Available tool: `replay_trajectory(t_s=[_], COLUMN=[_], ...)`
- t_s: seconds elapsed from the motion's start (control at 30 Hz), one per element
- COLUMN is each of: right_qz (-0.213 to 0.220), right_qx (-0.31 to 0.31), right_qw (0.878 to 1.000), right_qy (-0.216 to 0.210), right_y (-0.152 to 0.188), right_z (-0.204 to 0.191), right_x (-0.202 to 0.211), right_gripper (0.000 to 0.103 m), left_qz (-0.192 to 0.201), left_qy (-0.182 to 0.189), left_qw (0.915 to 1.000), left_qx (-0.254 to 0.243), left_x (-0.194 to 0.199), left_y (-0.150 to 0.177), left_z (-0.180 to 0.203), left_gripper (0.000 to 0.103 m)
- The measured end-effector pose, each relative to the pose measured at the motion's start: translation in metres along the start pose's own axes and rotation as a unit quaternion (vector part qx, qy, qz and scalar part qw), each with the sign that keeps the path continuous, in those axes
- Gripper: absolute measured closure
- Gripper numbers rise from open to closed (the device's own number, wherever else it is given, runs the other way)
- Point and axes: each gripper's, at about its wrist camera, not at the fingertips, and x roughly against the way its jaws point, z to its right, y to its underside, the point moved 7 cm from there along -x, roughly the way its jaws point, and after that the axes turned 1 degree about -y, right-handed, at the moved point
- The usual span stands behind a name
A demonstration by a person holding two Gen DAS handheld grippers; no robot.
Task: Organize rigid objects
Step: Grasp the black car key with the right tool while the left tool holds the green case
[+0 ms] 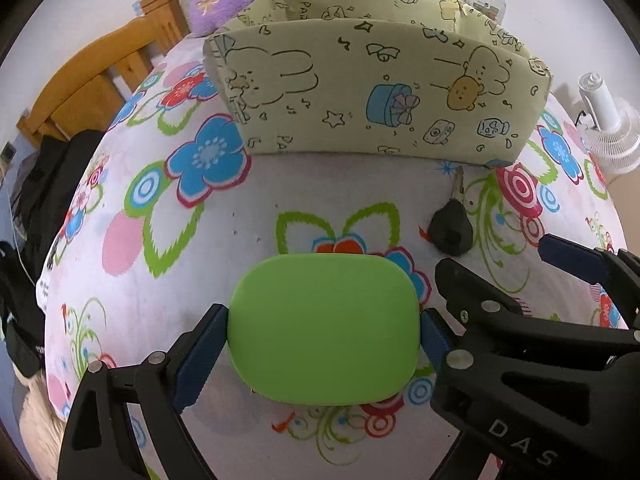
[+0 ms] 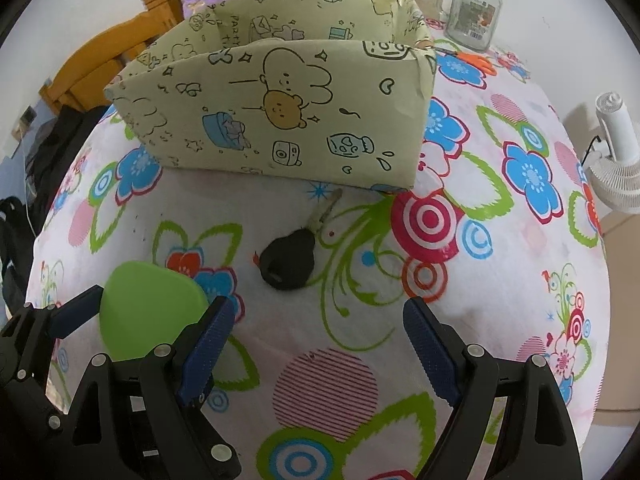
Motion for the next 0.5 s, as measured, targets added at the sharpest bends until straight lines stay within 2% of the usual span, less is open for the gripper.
replay_trajectory(t_s=[0.33,0.5], right_qz=[-0.003,-0.005], right_qx=[-0.024,-0.029], right_qw=[1.0,0.999], right_qy=[0.019,0.028], right_y=[-0.014,-0.02], right_z=[-0.003,-0.008], right_x=[-0.013,-0.02], right_gripper=[0.019,0.03], left_qz=[-0.006,-0.007], left_qy=[0.016,0.018], left_qw=[0.9992,0.9983], left_qx=[-0.036,-0.054], left_x=[-0.015,-0.024], left_y=[-0.023,-0.035], left_z=[-0.005,-0.011], left_gripper=[0.008,0.008])
